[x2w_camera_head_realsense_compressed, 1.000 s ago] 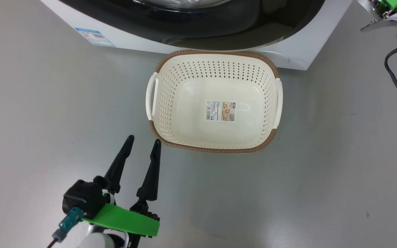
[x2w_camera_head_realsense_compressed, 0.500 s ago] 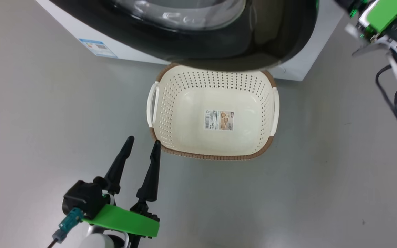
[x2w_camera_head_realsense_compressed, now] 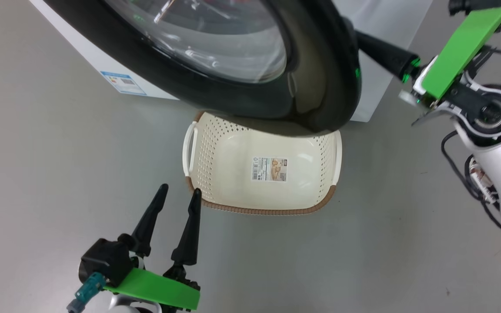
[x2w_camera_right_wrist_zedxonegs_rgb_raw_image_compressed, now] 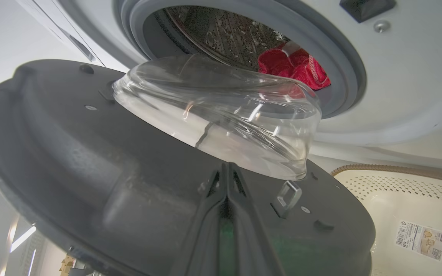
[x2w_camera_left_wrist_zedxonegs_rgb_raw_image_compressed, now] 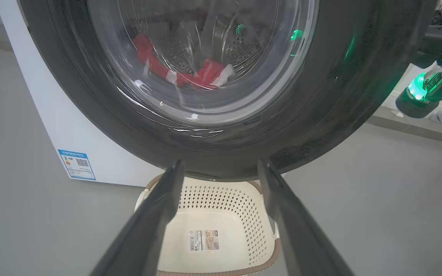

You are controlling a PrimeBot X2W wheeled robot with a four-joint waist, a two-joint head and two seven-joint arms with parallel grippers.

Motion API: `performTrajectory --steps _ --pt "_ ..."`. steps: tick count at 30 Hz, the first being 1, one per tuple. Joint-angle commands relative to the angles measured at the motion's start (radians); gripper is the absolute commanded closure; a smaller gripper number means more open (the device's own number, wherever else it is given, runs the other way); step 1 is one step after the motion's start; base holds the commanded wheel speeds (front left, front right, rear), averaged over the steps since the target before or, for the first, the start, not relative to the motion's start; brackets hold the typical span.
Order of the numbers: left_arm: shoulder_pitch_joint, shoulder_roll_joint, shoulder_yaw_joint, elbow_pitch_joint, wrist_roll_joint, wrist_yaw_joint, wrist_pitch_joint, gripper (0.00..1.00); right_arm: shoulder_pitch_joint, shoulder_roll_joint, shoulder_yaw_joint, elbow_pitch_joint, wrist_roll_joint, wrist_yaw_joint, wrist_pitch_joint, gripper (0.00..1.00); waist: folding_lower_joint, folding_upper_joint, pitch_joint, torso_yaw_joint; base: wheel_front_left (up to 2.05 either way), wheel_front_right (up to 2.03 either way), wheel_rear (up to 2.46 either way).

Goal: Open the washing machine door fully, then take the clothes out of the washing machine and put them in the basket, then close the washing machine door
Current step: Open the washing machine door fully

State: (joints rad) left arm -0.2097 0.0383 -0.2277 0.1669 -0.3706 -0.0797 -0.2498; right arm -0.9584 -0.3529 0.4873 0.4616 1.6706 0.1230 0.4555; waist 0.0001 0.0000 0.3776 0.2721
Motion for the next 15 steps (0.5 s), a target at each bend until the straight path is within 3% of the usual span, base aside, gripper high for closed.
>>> performTrajectory --steps 1,15 --pt "0.013 0.012 0.036 -0.021 0.010 0.001 -0.012 0.00 0.041 0.028 -0.002 -0.040 -0.005 0.008 0.017 1.00 -0.0001 0.0000 -0.012 -0.004 0.00 0.00 0.00" --pt "0.034 0.012 0.040 -0.031 0.011 0.005 -0.012 0.00 0.133 0.052 -0.022 -0.106 -0.006 0.008 0.094 1.00 -0.0001 0.0000 -0.030 -0.007 0.00 0.00 0.00"
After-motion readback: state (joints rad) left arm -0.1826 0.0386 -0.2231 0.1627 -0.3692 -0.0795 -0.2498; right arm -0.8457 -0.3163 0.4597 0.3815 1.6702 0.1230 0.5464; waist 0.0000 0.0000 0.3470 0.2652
